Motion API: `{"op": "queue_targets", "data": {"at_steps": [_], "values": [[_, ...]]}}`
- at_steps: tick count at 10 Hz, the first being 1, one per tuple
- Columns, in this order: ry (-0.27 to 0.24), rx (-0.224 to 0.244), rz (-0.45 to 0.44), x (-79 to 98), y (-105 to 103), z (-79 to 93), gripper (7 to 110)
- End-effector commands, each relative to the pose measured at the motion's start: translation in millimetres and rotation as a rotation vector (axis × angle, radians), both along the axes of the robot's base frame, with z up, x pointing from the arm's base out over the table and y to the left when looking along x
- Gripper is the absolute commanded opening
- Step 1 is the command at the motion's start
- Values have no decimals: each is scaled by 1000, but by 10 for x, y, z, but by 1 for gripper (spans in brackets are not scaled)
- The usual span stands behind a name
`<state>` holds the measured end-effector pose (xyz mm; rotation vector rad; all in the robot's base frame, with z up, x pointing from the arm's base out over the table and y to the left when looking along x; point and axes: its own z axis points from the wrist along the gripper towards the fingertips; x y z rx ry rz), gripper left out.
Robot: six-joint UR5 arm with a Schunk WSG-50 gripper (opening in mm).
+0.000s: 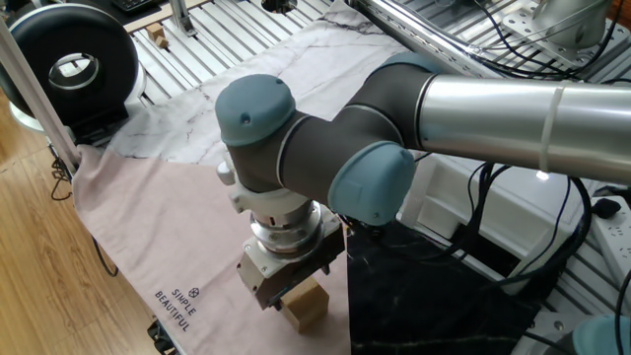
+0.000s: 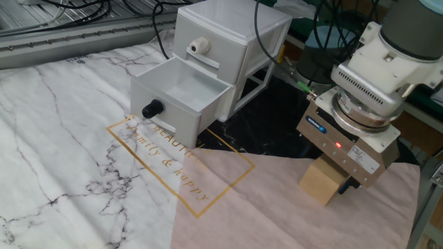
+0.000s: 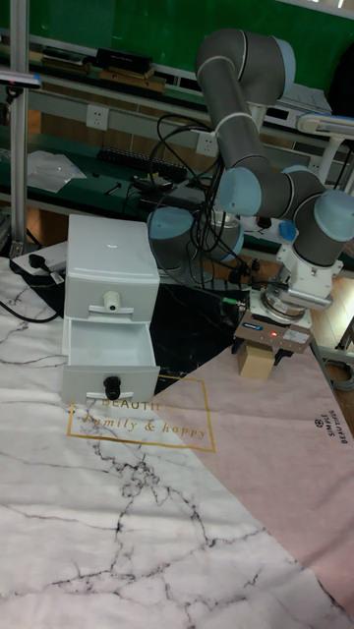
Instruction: Put things in the drawer
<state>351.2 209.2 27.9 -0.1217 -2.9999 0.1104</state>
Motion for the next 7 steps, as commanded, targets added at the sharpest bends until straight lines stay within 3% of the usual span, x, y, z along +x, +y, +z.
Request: {"op": "queue_targets", "data": {"at_steps": [1, 3, 4, 6, 7], "values": [[125, 17, -47, -299, 0, 128, 7], [173, 14, -66, -387, -19, 131, 7], [225, 21, -63, -498, 1, 164, 7], [254, 93, -94, -560, 198, 189, 7], [271, 92, -86, -598, 193, 201, 7]]}}
